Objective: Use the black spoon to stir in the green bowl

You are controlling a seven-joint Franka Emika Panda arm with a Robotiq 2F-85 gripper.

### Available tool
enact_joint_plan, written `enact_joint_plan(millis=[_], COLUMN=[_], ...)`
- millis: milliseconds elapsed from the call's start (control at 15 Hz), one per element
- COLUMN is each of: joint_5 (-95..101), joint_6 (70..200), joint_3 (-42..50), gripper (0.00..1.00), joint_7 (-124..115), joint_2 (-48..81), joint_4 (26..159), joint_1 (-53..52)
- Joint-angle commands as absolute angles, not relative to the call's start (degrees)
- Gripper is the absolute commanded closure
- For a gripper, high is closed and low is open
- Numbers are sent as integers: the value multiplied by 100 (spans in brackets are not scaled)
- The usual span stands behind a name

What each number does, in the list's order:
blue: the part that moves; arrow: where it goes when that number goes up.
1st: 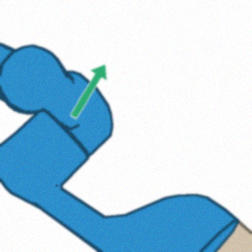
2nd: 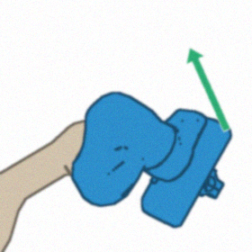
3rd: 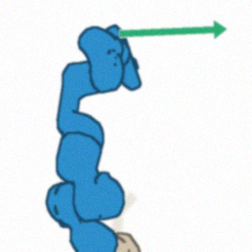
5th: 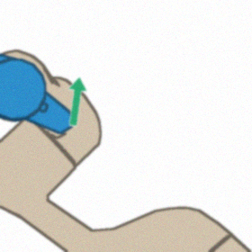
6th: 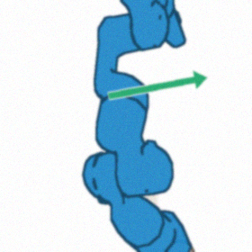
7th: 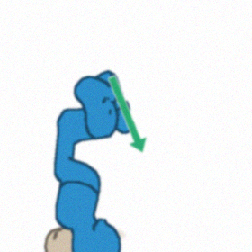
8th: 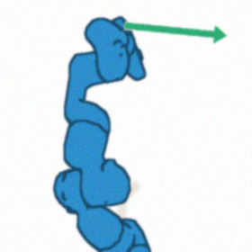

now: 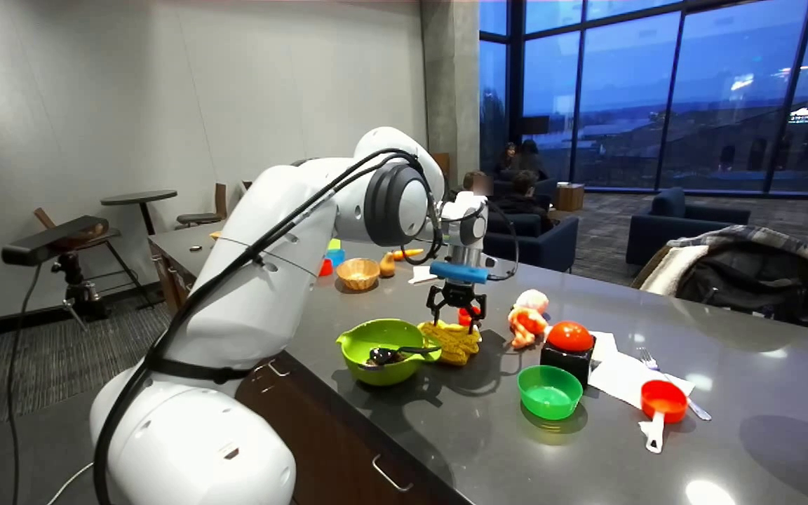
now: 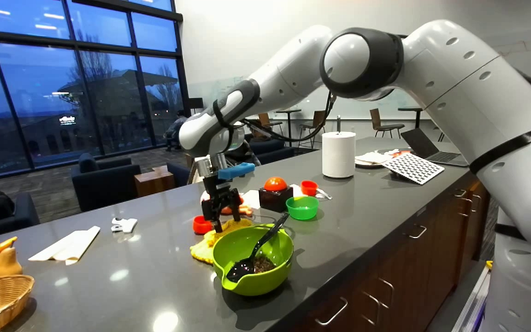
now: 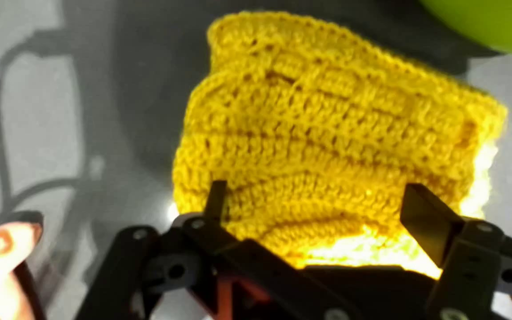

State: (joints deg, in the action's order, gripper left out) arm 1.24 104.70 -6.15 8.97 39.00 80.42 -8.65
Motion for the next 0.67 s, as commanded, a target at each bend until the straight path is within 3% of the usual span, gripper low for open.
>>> enact_joint_plan(millis=[0, 600], joint_5=[419, 718], joint_6=[11261, 11918], joint_3=[-516, -58], gripper=[0, 0], joint_7=[629, -585], joint_2=[3681, 2686], joint_4=[8328, 9111], joint_1=[-958, -892])
